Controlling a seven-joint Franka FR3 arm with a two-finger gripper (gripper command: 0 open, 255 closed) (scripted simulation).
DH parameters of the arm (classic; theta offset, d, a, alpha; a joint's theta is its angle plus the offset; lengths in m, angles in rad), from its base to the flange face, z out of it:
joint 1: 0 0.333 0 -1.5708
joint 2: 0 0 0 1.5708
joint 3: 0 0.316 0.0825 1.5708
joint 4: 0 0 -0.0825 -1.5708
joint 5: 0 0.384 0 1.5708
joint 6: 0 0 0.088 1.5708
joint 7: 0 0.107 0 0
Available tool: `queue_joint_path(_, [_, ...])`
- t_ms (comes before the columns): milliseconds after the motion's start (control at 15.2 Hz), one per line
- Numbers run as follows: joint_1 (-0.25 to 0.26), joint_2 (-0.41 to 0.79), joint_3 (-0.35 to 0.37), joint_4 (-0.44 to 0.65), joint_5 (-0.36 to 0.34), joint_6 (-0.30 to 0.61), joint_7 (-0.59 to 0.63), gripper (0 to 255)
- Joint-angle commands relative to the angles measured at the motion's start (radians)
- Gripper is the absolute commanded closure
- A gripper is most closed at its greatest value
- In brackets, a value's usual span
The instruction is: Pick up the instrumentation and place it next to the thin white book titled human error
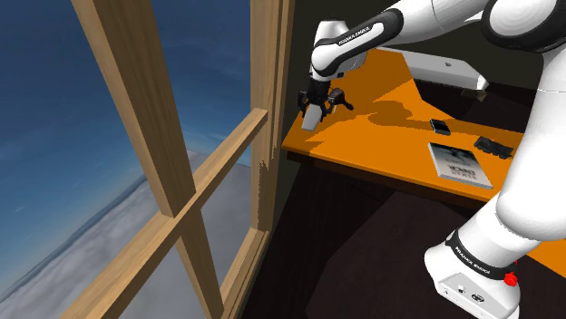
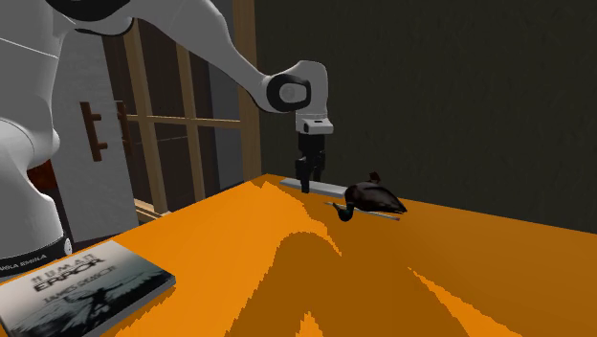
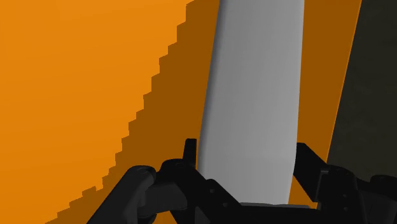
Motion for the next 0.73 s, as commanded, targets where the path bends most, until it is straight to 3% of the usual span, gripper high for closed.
queue_joint_path(0, [0.000,0.001,0.000,0.000,0.000,0.000,0.000,255])
queue_joint_path(660, [0.000,-0.013,0.001,0.008,0.001,-0.022,-0.001,255])
